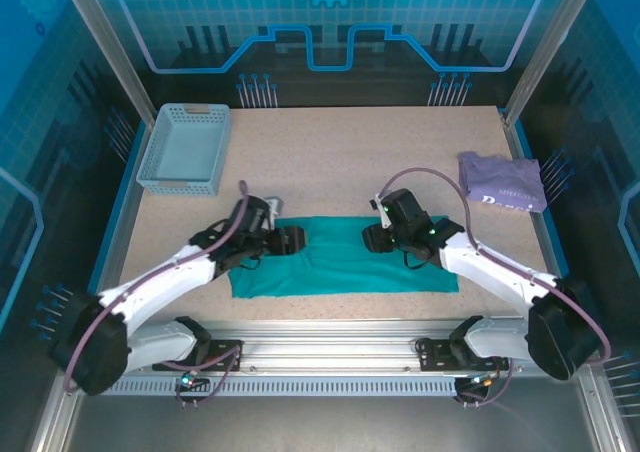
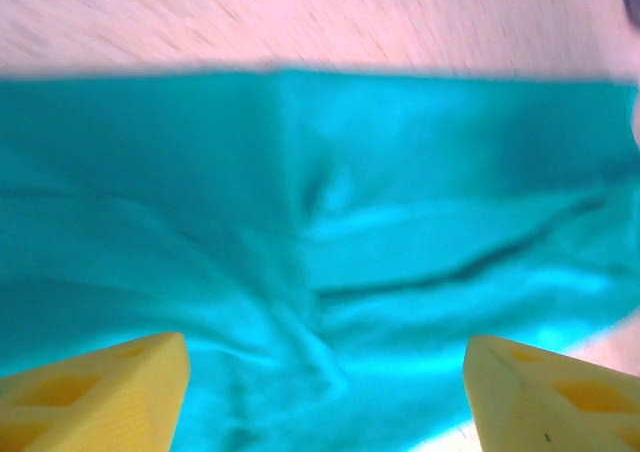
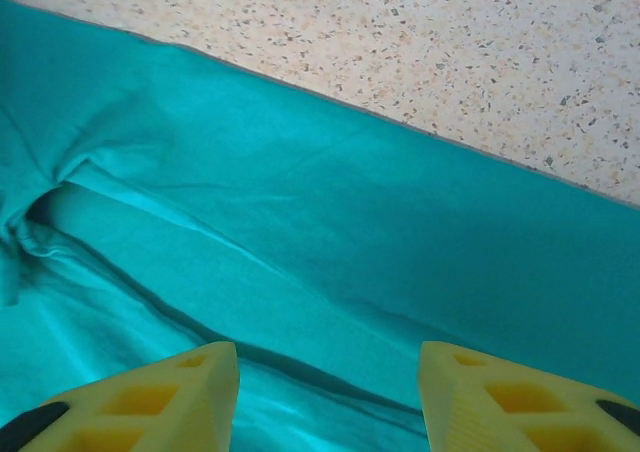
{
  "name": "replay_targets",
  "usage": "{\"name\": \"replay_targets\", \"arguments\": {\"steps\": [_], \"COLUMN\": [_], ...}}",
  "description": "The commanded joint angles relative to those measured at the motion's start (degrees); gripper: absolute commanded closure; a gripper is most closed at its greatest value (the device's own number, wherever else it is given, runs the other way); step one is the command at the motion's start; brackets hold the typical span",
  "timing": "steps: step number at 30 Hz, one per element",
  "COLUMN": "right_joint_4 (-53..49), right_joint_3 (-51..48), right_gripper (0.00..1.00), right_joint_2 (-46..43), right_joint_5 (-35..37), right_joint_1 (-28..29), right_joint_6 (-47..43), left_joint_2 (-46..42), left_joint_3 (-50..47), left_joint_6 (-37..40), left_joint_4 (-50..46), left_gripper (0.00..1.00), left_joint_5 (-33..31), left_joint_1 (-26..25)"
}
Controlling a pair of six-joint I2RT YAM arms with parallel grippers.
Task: Fold the inside-out t-shirt
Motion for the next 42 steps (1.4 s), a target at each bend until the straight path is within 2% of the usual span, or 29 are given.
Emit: {"name": "replay_targets", "arguments": {"steps": [1,3,6,7,10,14,19,27,34,42], "right_joint_4": [4.1,5.3,6.7,7.0,7.2,7.4,8.1,8.1,8.0,7.9], "right_joint_3": [-1.9,-1.8,-1.4,-1.2,-0.5,-0.6,-1.9,-2.5,-2.5,-3.0], "right_gripper": [0.38,0.3,0.23,0.22,0.21,0.21,0.21,0.21,0.21,0.21], "right_joint_2": [-2.3,-2.5,-2.0,-1.6,0.1,1.5,1.6,2.6,3.4,3.9], "right_joint_5": [-3.6,-3.2,-3.2,-3.2,-3.7,-3.5,-2.9,-2.1,-2.0,-1.3], "right_joint_1": [2.5,3.9,5.2,5.3,5.4,5.4,5.4,5.4,5.4,5.5], "right_joint_6": [-1.1,-2.1,-3.5,-3.5,-4.0,-3.8,-3.2,-2.6,-2.2,-2.1], "left_joint_2": [-3.9,-4.9,-2.4,-0.9,4.8,11.3,15.1,15.1,17.4,18.6], "left_joint_3": [-4.0,-5.2,-5.0,-4.3,-2.9,-2.3,-2.3,-3.1,-2.9,-4.3], "left_joint_6": [-2.4,-2.3,-0.2,0.3,1.4,2.1,2.9,3.0,3.3,3.4], "left_joint_4": [-5.9,-6.1,-6.9,-7.4,-7.2,-4.9,-3.0,1.3,3.8,7.5], "left_gripper": [0.22,0.18,0.06,0.05,0.03,0.03,0.04,0.19,0.3,0.64], "left_joint_5": [-2.5,-1.7,-1.9,-1.9,-0.8,4.1,7.8,11.1,11.4,11.7], "left_joint_1": [10.4,16.0,19.9,20.5,20.8,20.8,19.4,12.9,10.2,9.7]}}
